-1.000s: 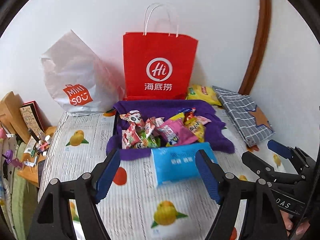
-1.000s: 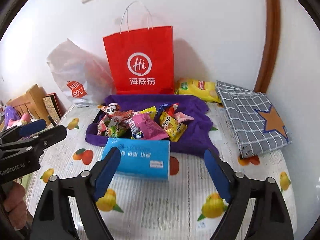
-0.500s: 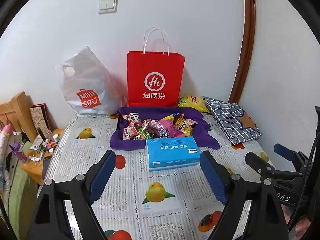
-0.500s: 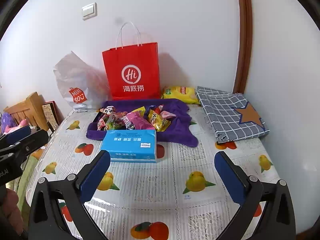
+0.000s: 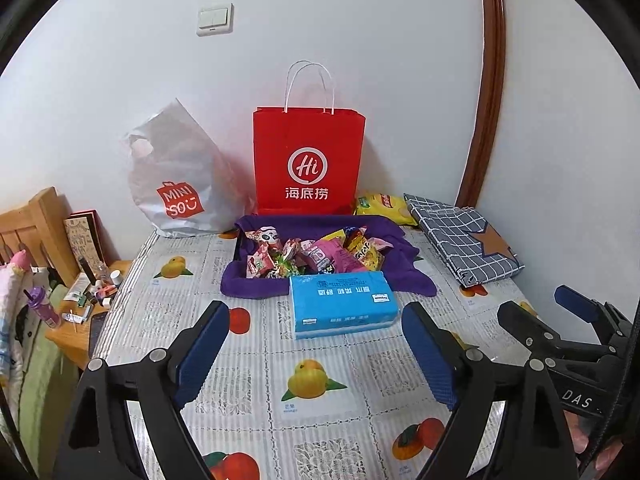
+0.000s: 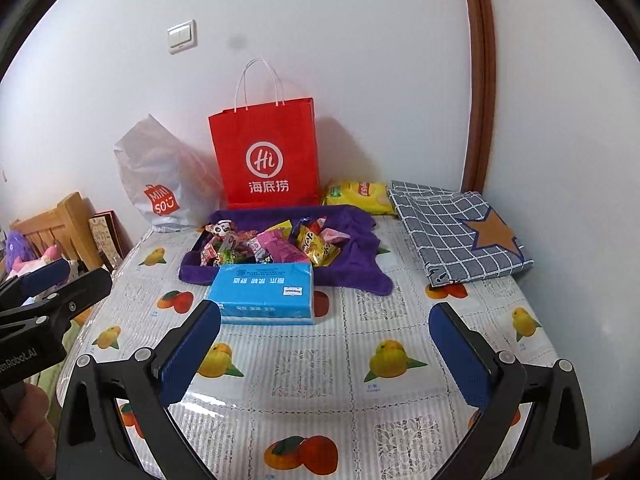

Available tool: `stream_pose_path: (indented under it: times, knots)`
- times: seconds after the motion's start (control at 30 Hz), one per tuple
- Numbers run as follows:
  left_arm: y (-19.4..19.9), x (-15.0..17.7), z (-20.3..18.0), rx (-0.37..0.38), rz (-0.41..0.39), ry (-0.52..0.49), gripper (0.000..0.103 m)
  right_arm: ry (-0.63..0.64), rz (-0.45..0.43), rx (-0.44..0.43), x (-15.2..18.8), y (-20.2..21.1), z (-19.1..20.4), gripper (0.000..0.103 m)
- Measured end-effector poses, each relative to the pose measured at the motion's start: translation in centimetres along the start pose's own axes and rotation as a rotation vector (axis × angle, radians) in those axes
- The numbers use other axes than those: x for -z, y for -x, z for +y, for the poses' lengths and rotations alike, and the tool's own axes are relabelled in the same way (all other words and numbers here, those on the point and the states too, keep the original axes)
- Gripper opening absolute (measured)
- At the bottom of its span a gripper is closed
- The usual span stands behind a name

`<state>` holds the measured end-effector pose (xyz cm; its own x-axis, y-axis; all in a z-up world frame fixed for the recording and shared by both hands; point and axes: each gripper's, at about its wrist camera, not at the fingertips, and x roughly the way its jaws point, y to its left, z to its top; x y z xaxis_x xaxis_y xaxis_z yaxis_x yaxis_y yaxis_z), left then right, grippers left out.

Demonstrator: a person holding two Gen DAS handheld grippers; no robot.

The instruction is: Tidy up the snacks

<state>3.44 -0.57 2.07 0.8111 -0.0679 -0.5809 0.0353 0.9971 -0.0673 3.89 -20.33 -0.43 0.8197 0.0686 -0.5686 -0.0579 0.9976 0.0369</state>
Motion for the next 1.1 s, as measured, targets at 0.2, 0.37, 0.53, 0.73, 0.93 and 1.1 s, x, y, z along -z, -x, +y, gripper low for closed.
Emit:
stream_pose_path:
  times: [0.2, 0.37, 0.53, 0.73, 0.93, 1.1]
  knots:
    - [0.01, 0.01, 0.09, 0.000, 0.001, 0.001, 0.087, 0.003, -0.005, 0.014, 0.09, 0.14, 0.01, 0.103]
    - [-0.07, 0.14, 0.23, -0.009, 0.008, 0.004, 0.087, -0.002, -0.006, 0.008, 0.13, 0.24, -0.02, 0.103]
    - [-0.14, 0.17, 0.31, -0.009, 0.010, 0.006, 0.087, 0.005, -0.005, 0.007, 0.18, 0.26, 0.18, 0.103]
    - [-0.14, 0.27, 0.37, -0.010, 0.011, 0.007, 0.087, 0.001, -0.007, 0.003, 0.19, 0.38, 0.26, 0.103]
    - [-0.12, 0.41, 0.48, -0.010, 0.011, 0.009, 0.087, 0.002, -0.010, 0.000, 0.16, 0.47, 0.38, 0.103]
    - [-0.13, 0.43, 0.51, -0.010, 0.011, 0.009, 0.087, 0.001, -0.012, 0.000, 0.18, 0.61, 0.43, 0.103]
